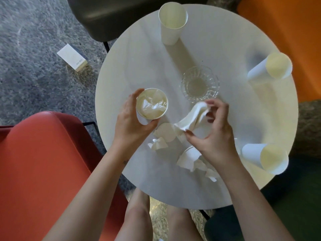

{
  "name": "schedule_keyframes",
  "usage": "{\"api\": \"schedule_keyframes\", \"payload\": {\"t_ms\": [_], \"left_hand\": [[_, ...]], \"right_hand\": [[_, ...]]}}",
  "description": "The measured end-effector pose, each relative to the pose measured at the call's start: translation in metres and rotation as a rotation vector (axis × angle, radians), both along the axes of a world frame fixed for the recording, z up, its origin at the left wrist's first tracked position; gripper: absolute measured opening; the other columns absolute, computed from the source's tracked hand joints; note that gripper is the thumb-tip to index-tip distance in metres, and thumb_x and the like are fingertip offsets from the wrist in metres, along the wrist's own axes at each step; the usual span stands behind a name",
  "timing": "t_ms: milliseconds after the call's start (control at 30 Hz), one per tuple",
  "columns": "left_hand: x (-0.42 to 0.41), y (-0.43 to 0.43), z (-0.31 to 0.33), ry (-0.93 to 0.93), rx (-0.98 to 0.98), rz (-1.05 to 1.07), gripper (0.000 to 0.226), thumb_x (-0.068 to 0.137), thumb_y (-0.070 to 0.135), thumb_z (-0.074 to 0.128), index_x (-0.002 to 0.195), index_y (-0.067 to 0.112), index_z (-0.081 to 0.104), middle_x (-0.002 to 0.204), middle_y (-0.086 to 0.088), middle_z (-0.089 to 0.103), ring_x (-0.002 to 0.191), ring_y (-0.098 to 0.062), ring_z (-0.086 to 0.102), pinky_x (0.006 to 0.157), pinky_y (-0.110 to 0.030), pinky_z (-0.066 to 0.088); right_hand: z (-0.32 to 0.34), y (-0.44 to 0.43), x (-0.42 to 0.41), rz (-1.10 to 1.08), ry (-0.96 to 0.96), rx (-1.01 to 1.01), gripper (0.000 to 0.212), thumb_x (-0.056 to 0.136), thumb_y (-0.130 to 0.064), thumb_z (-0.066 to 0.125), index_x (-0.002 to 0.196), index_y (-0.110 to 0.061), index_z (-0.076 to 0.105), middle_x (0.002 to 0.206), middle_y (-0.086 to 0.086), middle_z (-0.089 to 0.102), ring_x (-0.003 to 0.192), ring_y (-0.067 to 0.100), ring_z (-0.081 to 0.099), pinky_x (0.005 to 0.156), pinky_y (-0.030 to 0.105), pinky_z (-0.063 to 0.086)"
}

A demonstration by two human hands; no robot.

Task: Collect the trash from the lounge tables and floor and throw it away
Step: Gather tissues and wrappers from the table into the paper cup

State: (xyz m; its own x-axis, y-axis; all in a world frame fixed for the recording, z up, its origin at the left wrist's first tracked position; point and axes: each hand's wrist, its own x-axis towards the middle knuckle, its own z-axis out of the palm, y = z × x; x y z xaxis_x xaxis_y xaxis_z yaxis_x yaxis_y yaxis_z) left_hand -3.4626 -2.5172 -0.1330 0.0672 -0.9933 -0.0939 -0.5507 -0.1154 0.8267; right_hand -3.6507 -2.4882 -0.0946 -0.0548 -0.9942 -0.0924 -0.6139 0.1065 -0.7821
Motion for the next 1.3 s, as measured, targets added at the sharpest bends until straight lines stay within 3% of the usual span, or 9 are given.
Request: {"api": "schedule_keyframes", "payload": {"t_ms": [100,200,267,333,533,733,867,1033,1300], "left_hand": [[-0.003,0.000,0.006,-0.008,-0.029,-0.027,0.075,0.064,0.023,0.082,0.128,0.016,0.045,0.117,0.002,0.055,0.107,-0.016,0.052,0.090,-0.022,0.041],[-0.006,-0.002,0.011,-0.014,-0.070,-0.058,0.074,0.062,0.014,0.083,0.126,0.007,0.047,0.114,-0.006,0.056,0.100,-0.011,0.050,0.082,0.000,0.032],[-0.006,-0.002,0.013,-0.020,-0.088,-0.057,0.071,0.062,0.011,0.081,0.124,0.003,0.048,0.110,-0.006,0.056,0.096,-0.009,0.049,0.078,0.003,0.029],[-0.005,-0.002,0.013,0.009,-0.082,-0.056,0.071,0.061,0.009,0.082,0.124,0.001,0.048,0.108,-0.002,0.054,0.096,-0.008,0.049,0.078,-0.001,0.033],[0.002,0.002,0.009,0.066,-0.021,-0.051,0.074,0.061,0.007,0.082,0.125,0.003,0.047,0.110,-0.008,0.055,0.100,-0.022,0.055,0.083,-0.038,0.049],[0.000,0.001,0.003,0.078,-0.015,-0.039,0.071,0.062,0.006,0.082,0.124,0.003,0.048,0.108,0.003,0.052,0.099,-0.016,0.054,0.082,-0.037,0.048],[0.000,-0.004,0.002,0.142,0.025,0.025,0.075,0.060,0.009,0.084,0.125,0.004,0.047,0.114,-0.007,0.057,0.102,-0.021,0.058,0.085,-0.043,0.050],[0.000,-0.007,-0.002,0.172,0.038,0.075,0.075,0.059,0.012,0.085,0.124,0.006,0.047,0.114,-0.010,0.060,0.103,-0.025,0.059,0.085,-0.047,0.050],[0.003,-0.010,-0.001,0.189,0.078,0.045,0.076,0.060,0.014,0.085,0.125,0.006,0.046,0.115,-0.011,0.059,0.106,-0.024,0.057,0.089,-0.046,0.048]], "right_hand": [[0.020,-0.019,0.015,0.014,-0.101,-0.093,0.070,0.062,-0.023,0.078,0.114,-0.030,0.032,0.106,-0.025,0.048,0.099,-0.013,0.049,0.083,0.002,0.035],[0.028,-0.032,0.037,0.158,-0.023,-0.091,0.067,0.066,-0.018,0.077,0.124,-0.017,0.044,0.109,-0.015,0.053,0.102,0.002,0.053,0.091,0.022,0.041],[0.026,-0.035,0.047,0.258,0.070,-0.063,0.069,0.069,-0.018,0.073,0.131,-0.013,0.045,0.116,-0.002,0.057,0.106,0.016,0.054,0.094,0.035,0.040],[0.023,-0.037,0.052,0.306,0.140,-0.014,0.071,0.072,-0.020,0.070,0.136,-0.012,0.042,0.121,0.004,0.055,0.111,0.023,0.051,0.098,0.038,0.037],[0.016,-0.039,0.054,0.333,0.129,0.055,0.059,0.071,-0.022,0.064,0.126,-0.006,0.054,0.108,0.006,0.057,0.099,0.024,0.055,0.093,0.034,0.043],[0.006,-0.052,0.062,0.344,0.302,0.102,0.043,0.077,-0.036,0.060,0.116,-0.017,0.059,0.102,0.002,0.051,0.103,0.021,0.043,0.081,0.027,0.022],[0.005,-0.057,0.076,0.148,0.138,0.096,0.032,0.071,-0.022,0.071,0.098,-0.012,0.056,0.094,-0.003,0.047,0.097,0.022,0.049,0.086,0.032,0.036],[-0.002,-0.065,0.083,0.008,0.335,0.107,0.022,0.069,-0.037,0.071,0.085,-0.024,0.065,0.095,-0.012,0.036,0.103,0.017,0.036,0.070,0.025,0.013],[-0.009,-0.081,0.081,0.020,0.460,0.225,0.013,0.073,-0.042,0.067,0.076,-0.030,0.070,0.085,-0.011,0.036,0.103,0.022,0.038,0.064,0.029,0.007]]}}
